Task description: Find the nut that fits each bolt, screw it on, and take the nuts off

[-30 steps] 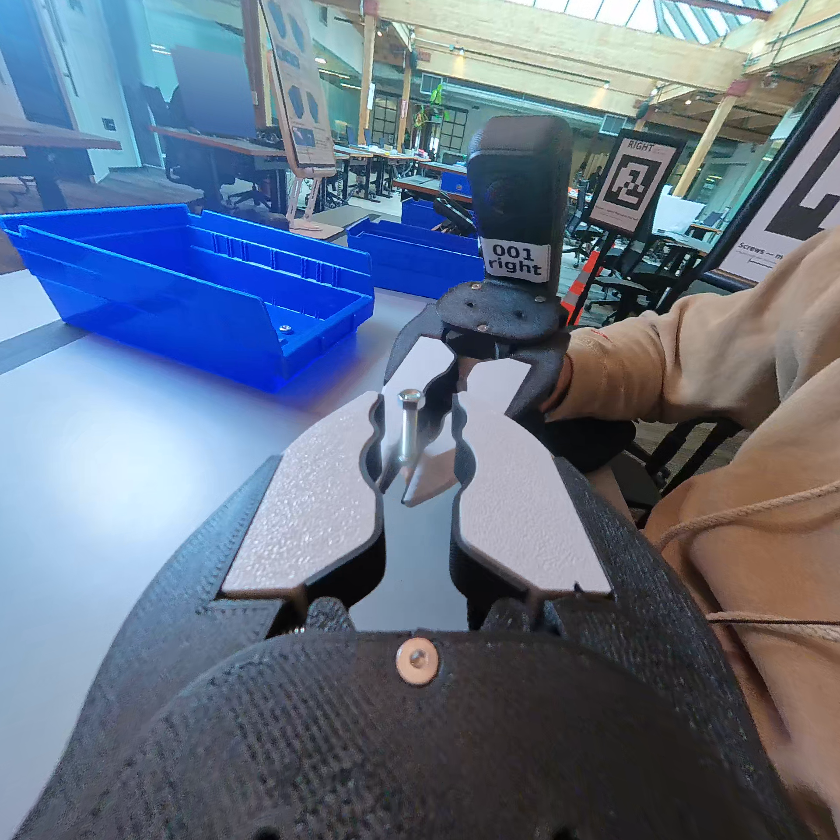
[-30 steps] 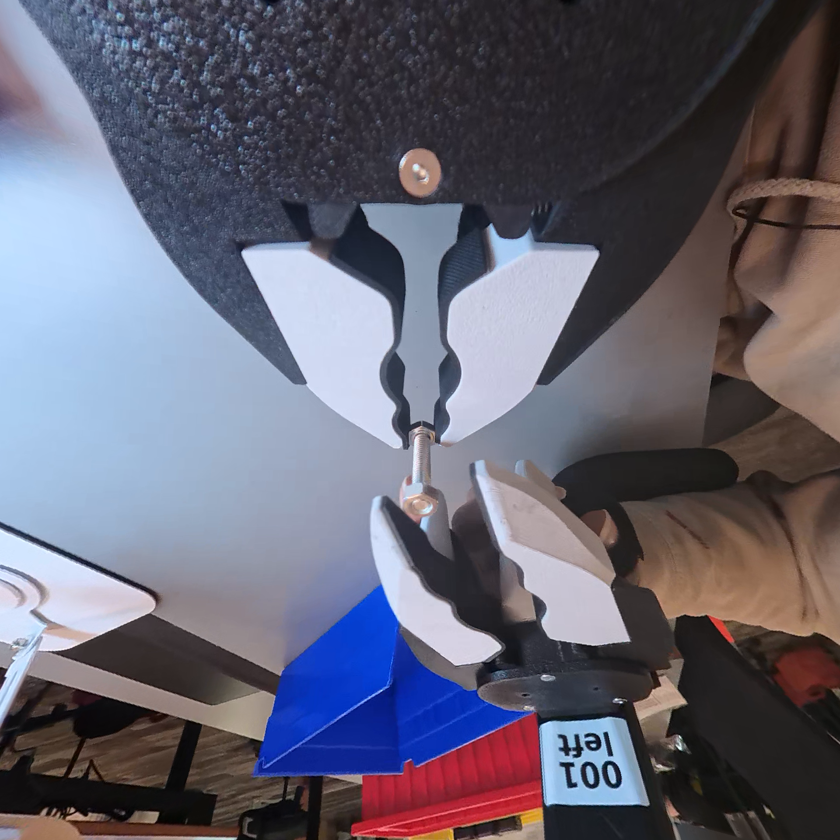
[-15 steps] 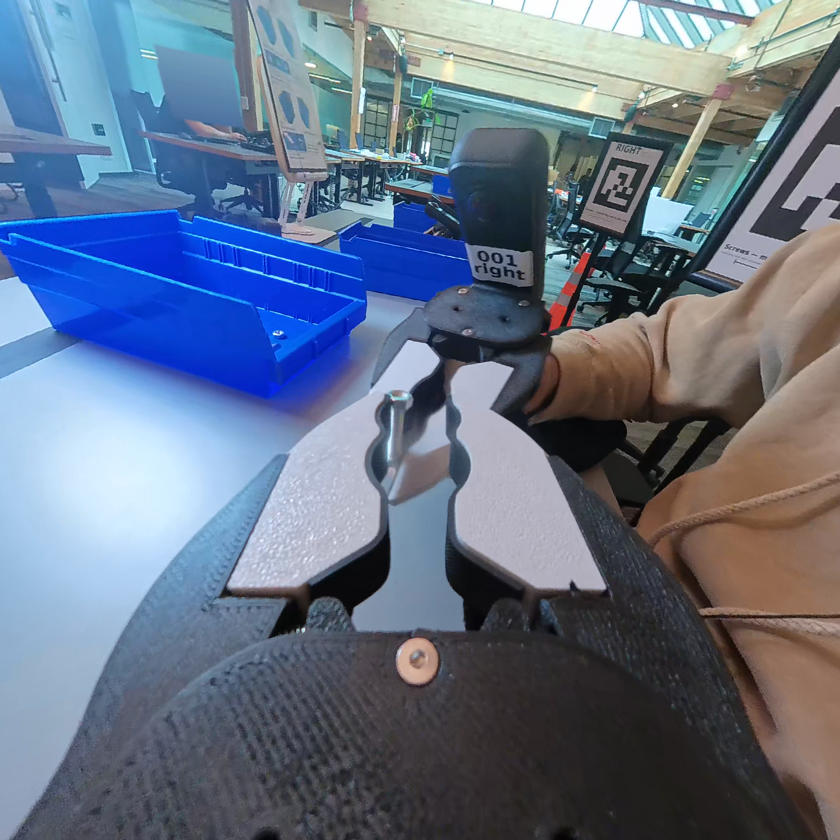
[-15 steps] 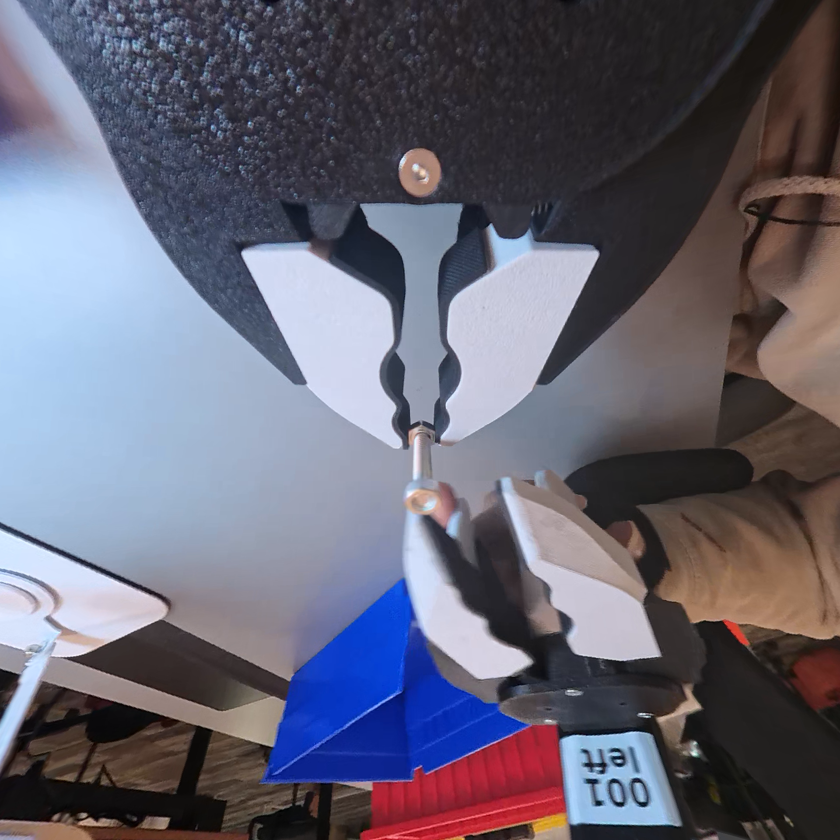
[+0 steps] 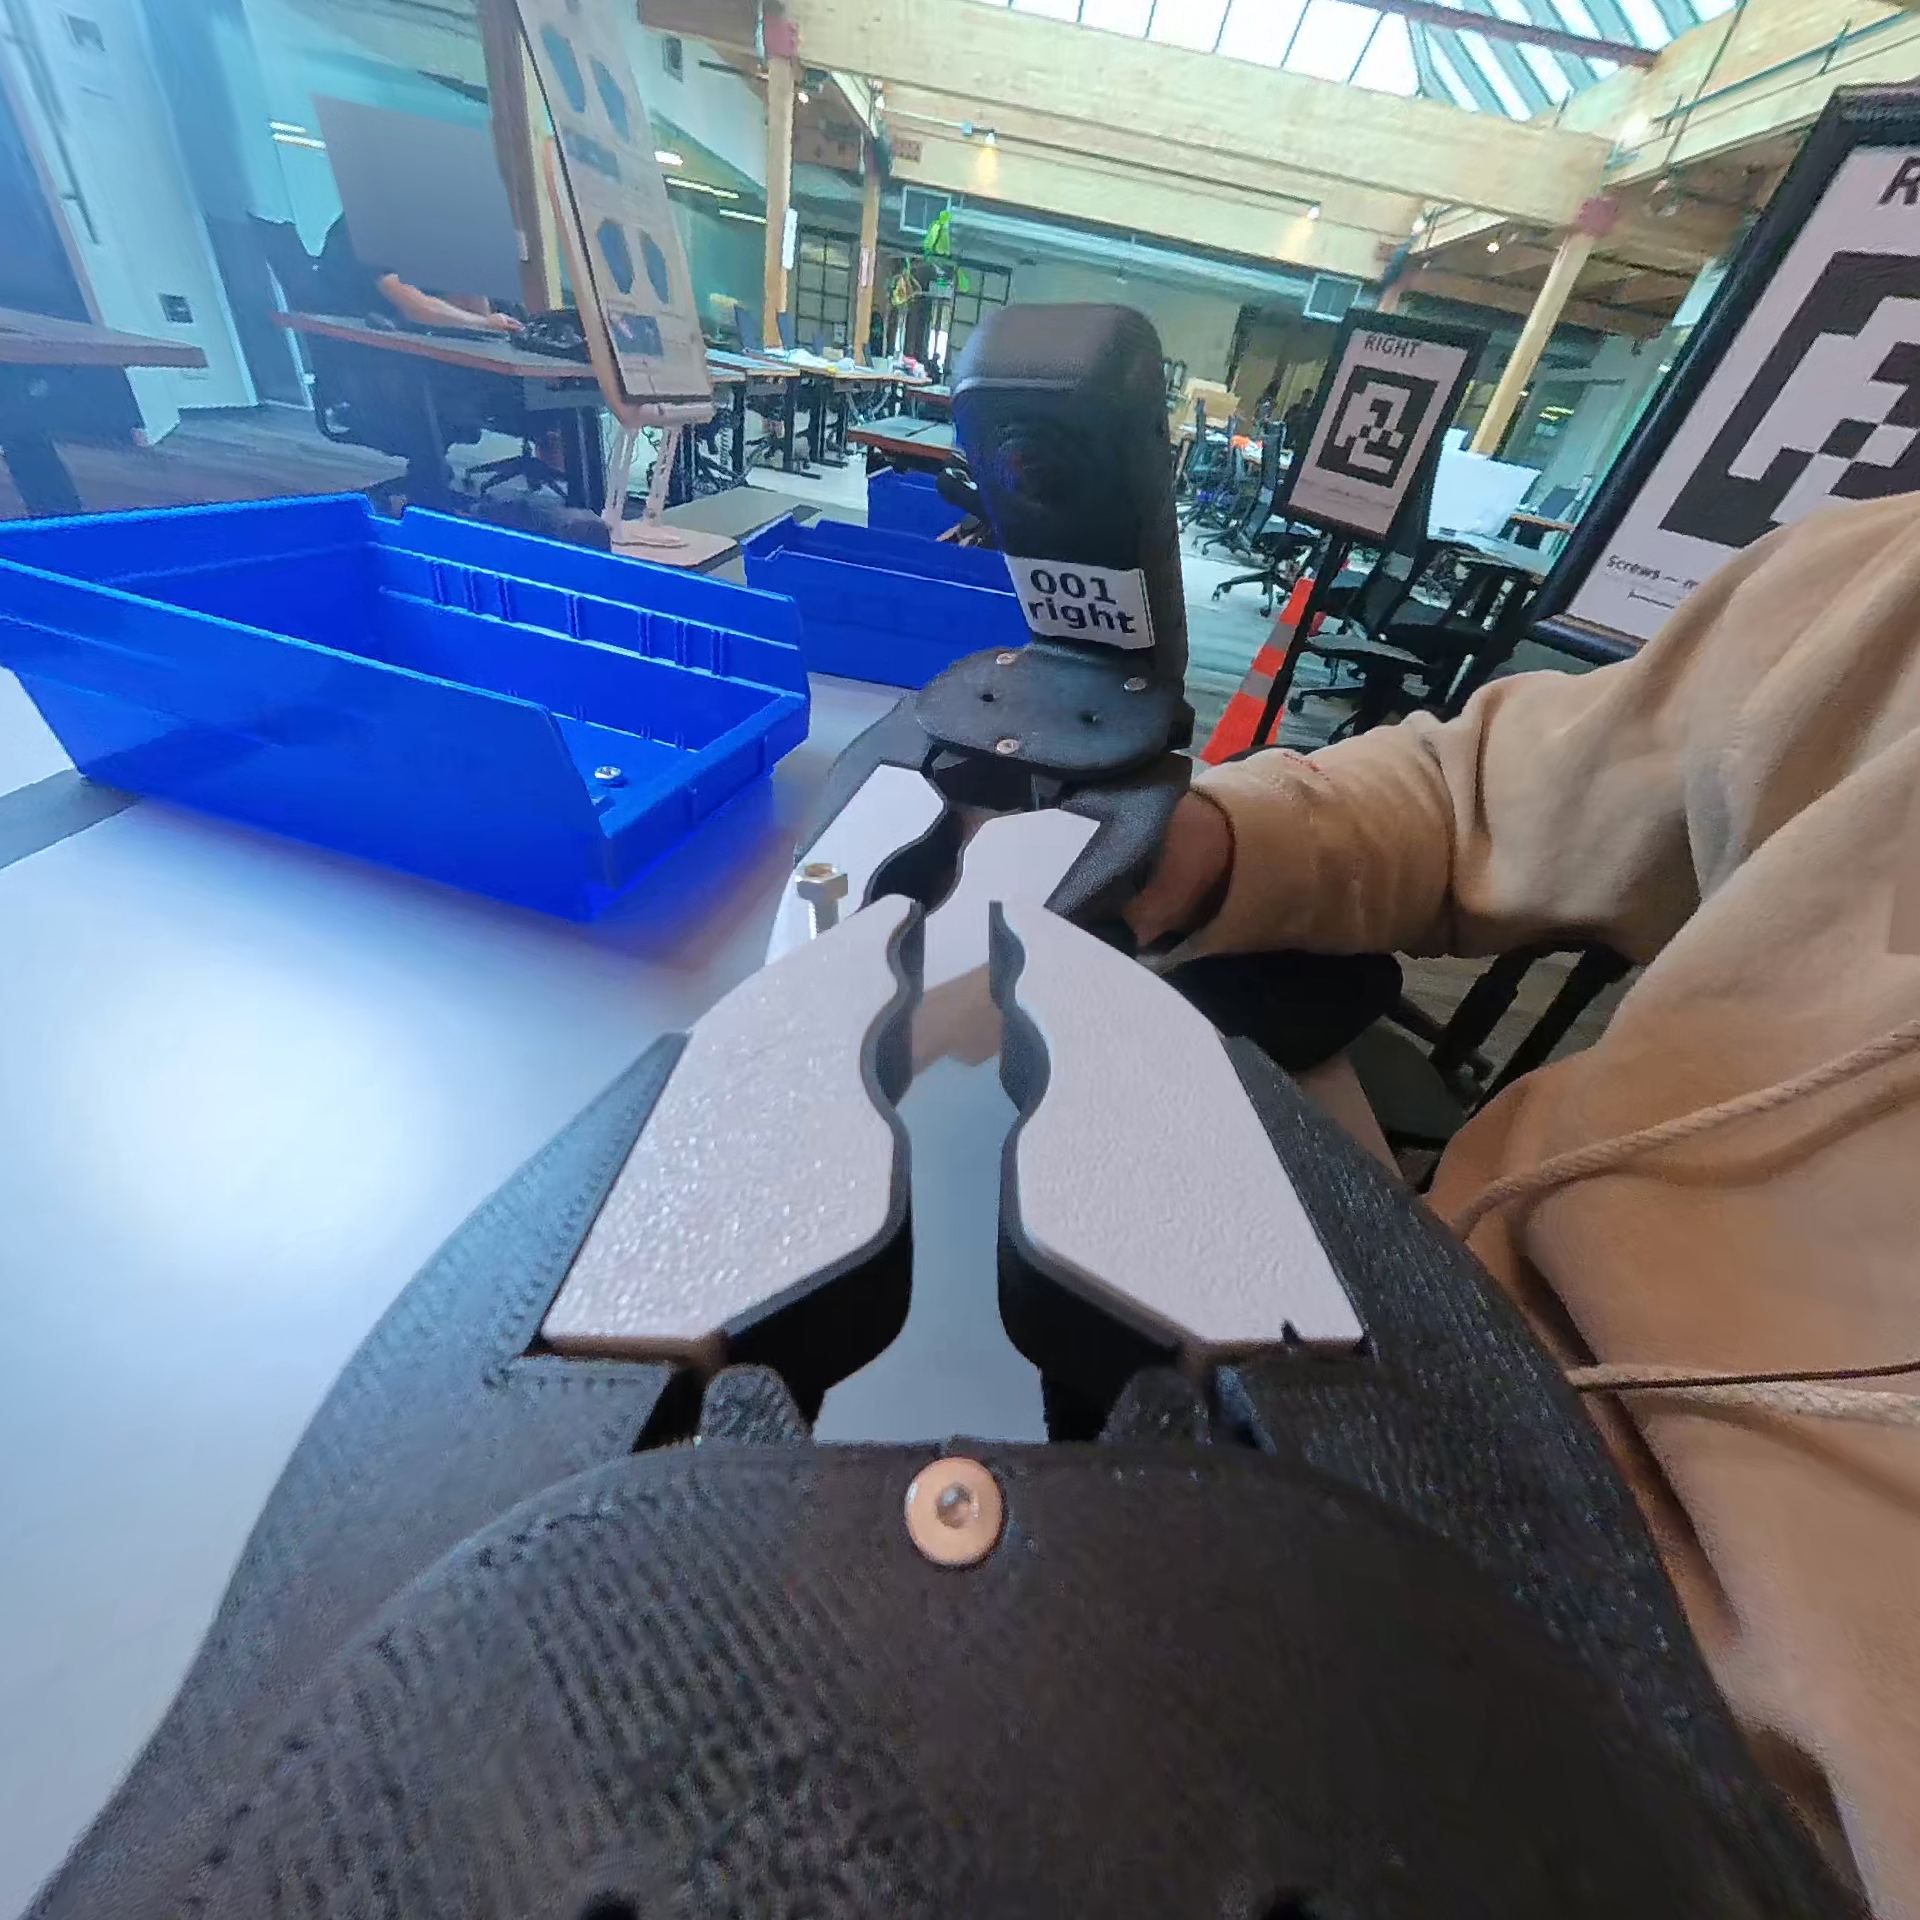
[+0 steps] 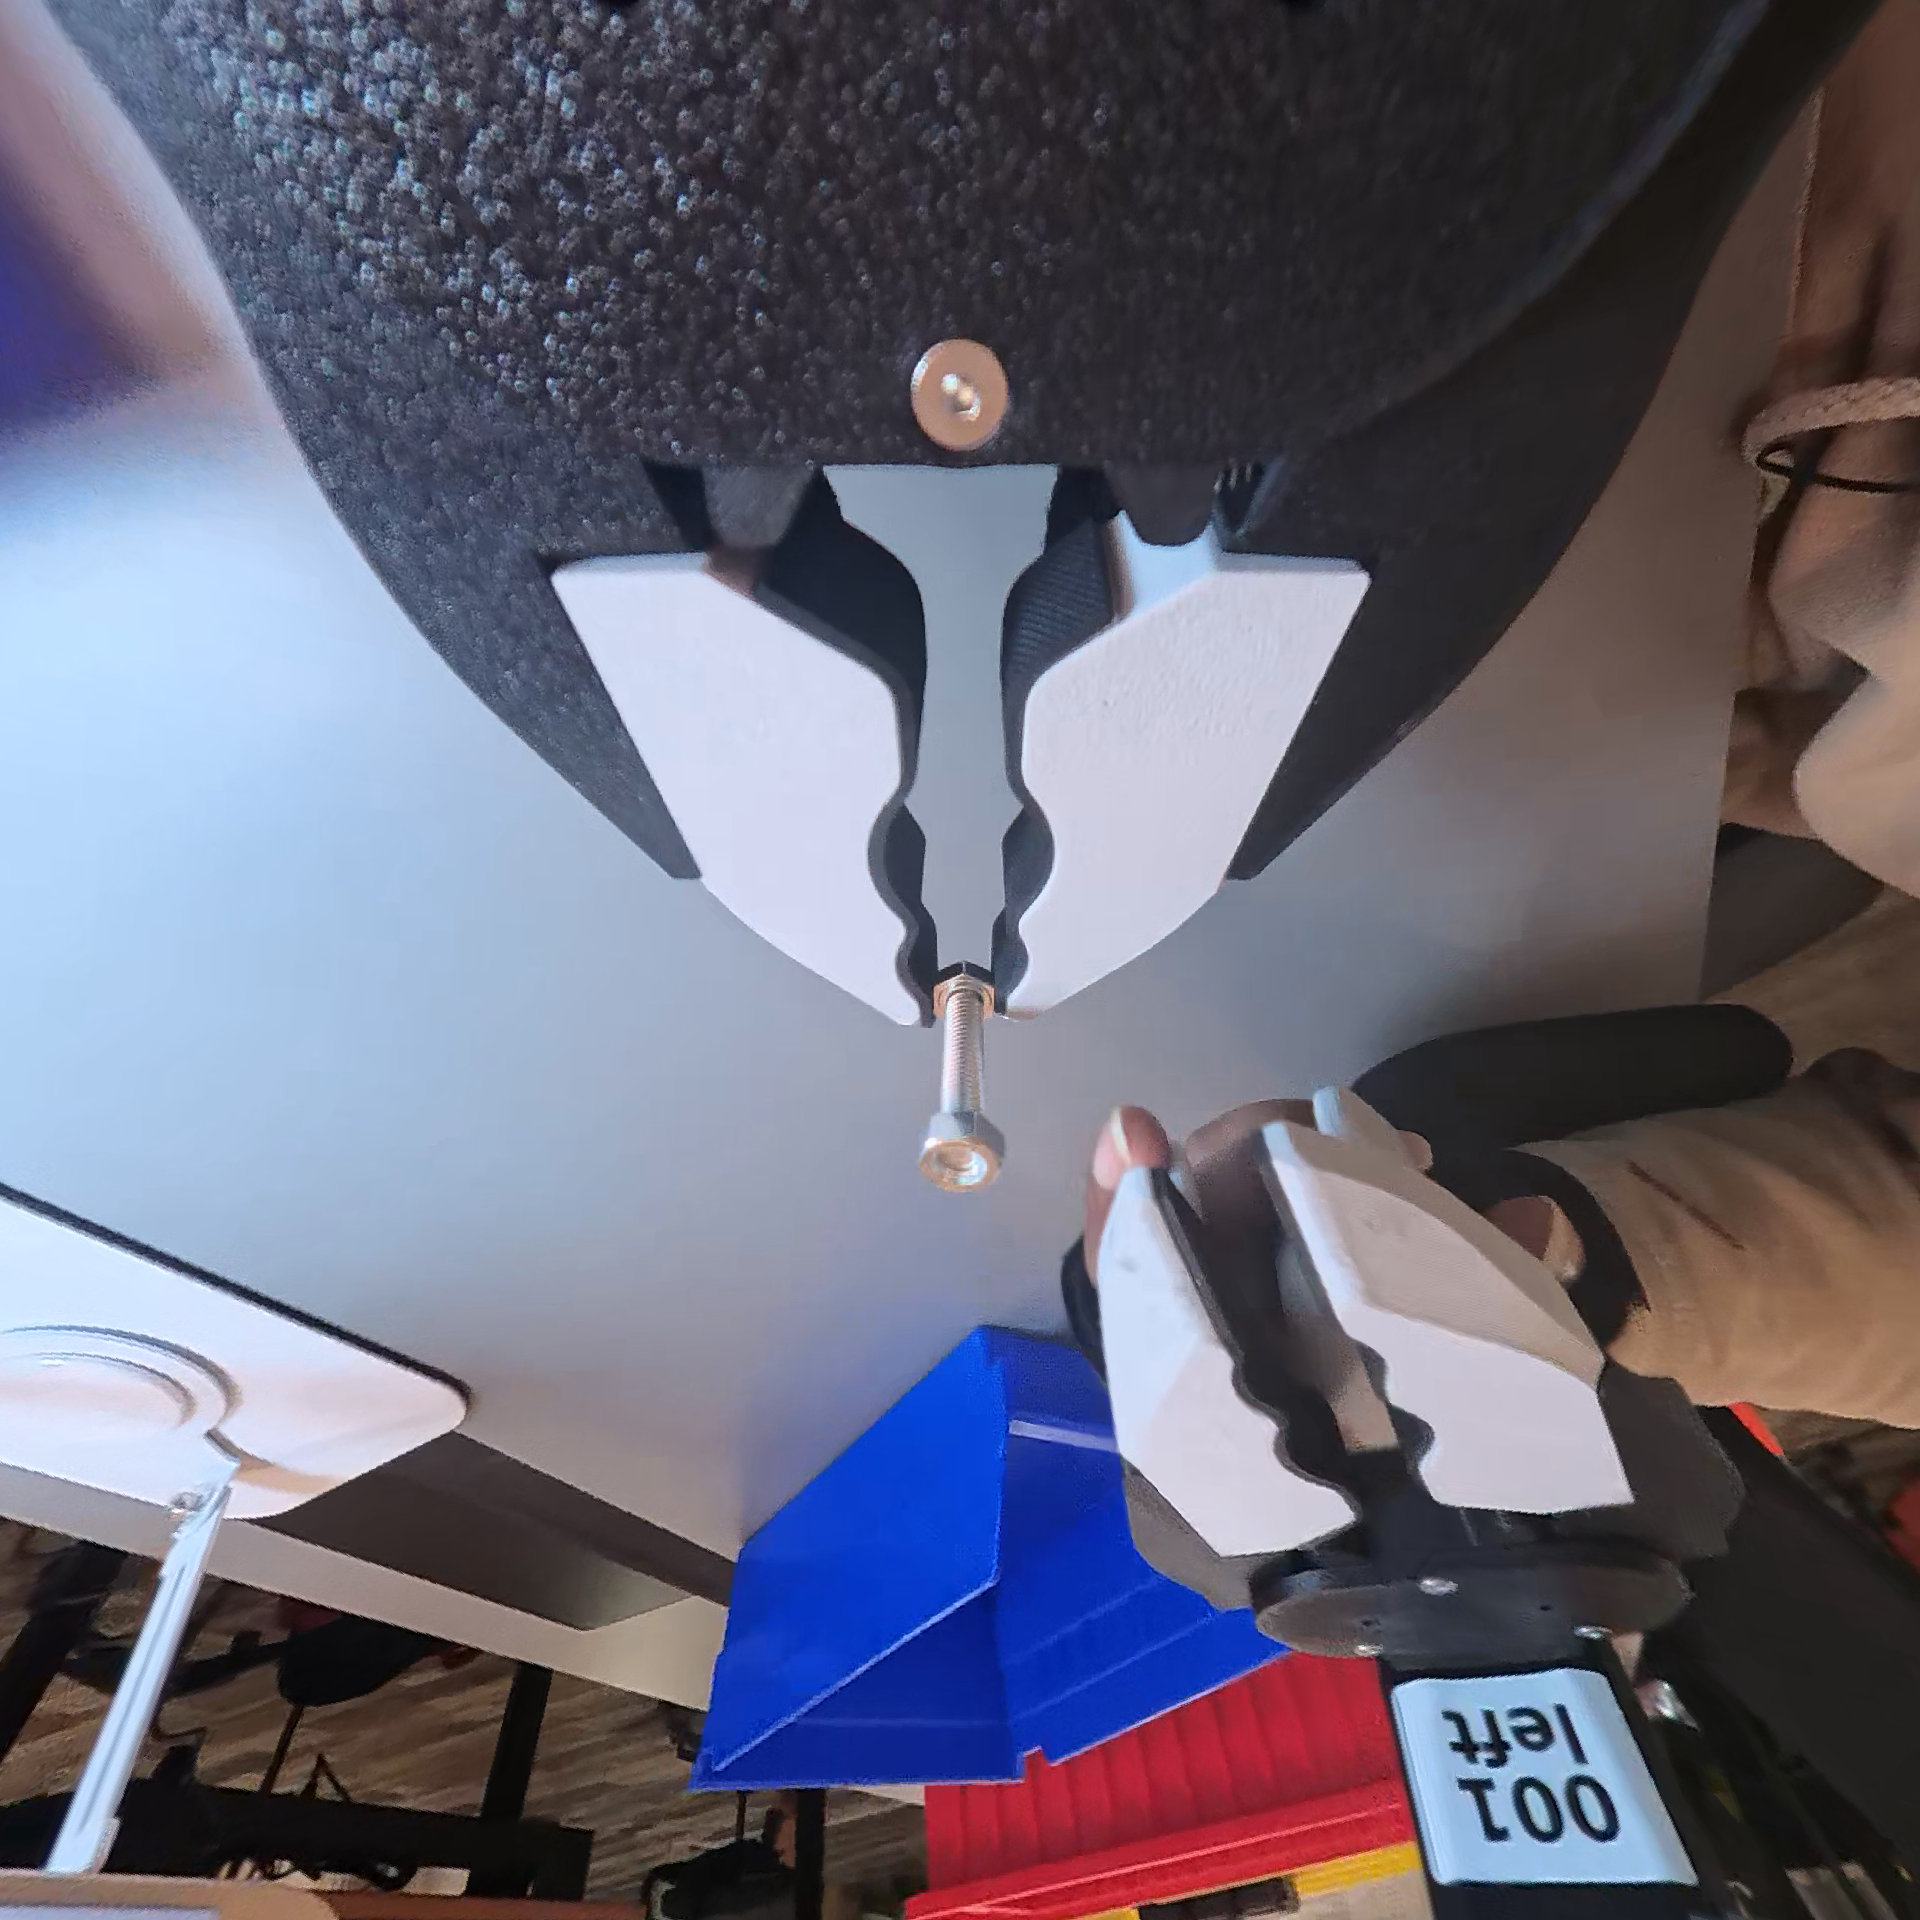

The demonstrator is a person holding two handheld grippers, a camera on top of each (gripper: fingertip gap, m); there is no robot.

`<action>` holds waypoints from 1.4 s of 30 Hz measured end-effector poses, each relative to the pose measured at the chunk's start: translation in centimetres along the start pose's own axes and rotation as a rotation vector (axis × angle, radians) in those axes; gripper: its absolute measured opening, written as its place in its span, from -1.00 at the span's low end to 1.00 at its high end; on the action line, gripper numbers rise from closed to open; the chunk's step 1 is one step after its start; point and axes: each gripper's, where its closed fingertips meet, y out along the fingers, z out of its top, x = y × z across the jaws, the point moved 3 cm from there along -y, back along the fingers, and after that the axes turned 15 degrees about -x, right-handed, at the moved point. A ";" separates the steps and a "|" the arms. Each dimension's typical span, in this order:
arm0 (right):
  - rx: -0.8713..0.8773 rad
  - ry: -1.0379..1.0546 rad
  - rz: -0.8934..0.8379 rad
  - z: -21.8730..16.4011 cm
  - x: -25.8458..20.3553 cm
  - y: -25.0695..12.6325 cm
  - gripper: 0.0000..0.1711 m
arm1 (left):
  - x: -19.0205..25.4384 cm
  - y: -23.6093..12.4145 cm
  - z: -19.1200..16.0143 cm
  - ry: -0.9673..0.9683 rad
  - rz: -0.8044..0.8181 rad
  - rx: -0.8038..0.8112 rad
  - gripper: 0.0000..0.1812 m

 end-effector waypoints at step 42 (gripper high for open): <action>-0.002 -0.035 -0.012 0.1 -1.3 0.3 -0.89 | -1.1 -0.1 -0.2 0.015 0.118 -0.008 -0.82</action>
